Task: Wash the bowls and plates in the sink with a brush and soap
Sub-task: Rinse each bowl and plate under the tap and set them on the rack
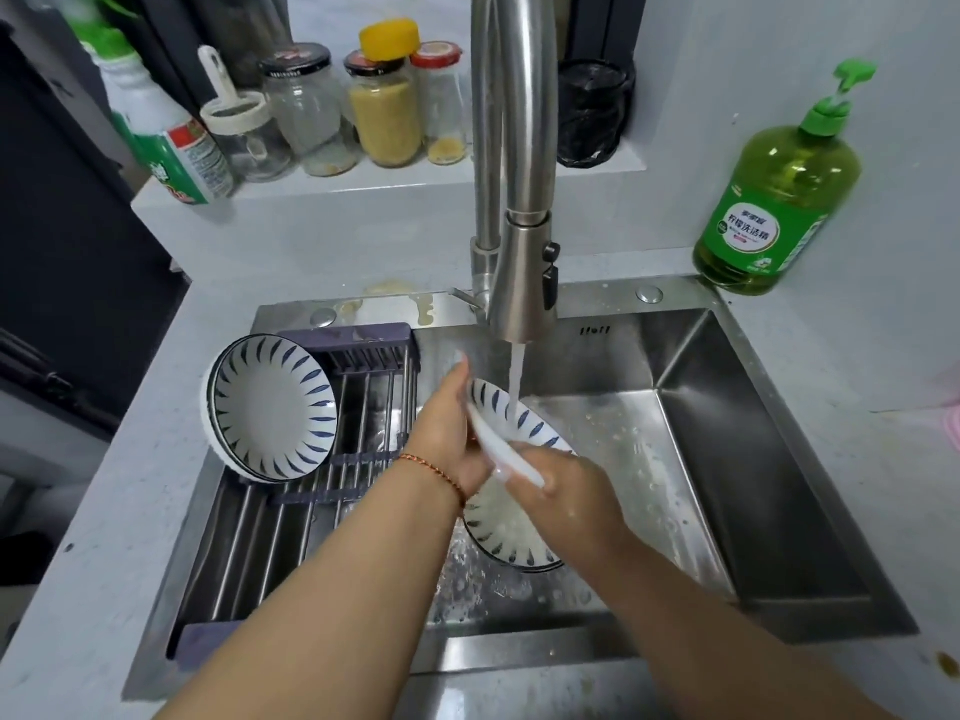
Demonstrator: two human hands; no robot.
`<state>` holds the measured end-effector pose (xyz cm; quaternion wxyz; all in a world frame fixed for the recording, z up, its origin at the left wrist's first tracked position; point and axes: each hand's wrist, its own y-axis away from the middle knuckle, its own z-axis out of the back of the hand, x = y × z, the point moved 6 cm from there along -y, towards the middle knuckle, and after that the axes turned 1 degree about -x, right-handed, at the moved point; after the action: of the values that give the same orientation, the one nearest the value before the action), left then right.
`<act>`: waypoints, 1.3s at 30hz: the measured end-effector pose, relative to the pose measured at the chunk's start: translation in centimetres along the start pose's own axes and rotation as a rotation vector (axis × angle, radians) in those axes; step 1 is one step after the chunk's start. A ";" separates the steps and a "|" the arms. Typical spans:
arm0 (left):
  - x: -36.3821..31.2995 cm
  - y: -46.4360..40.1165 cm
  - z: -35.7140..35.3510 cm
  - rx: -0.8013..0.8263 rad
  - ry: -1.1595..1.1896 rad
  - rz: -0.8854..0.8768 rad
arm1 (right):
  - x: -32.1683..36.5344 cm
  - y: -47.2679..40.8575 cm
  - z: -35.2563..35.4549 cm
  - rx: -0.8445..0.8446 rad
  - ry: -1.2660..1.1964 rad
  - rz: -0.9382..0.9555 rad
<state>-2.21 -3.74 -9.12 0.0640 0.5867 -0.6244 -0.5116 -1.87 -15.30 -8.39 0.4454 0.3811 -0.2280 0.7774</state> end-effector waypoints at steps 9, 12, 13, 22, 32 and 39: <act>0.1 -0.9 3.0 0.032 0.121 -0.136 | 1.3 -1.5 -3.1 0.381 -0.013 0.096; 1.0 -0.3 2.6 0.119 0.087 -0.128 | 1.8 -3.1 -3.7 0.472 0.110 0.143; 1.1 0.0 2.3 0.143 0.118 -0.126 | 1.7 -3.6 -3.7 0.477 0.195 0.171; -0.3 2.1 2.7 0.119 0.185 -0.349 | -0.1 -5.3 -2.4 0.339 0.716 0.162; -2.2 2.6 4.4 -0.013 0.105 -0.509 | 1.8 1.2 -2.2 0.367 0.483 0.089; -2.2 3.1 3.5 -0.078 -0.040 -0.507 | 2.4 2.9 -2.0 0.013 0.271 0.306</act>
<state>-5.95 -0.65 -7.39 -0.0559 0.7114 -0.4385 -0.5464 -5.88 -14.08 -7.71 0.3461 0.2366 -0.2163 0.8817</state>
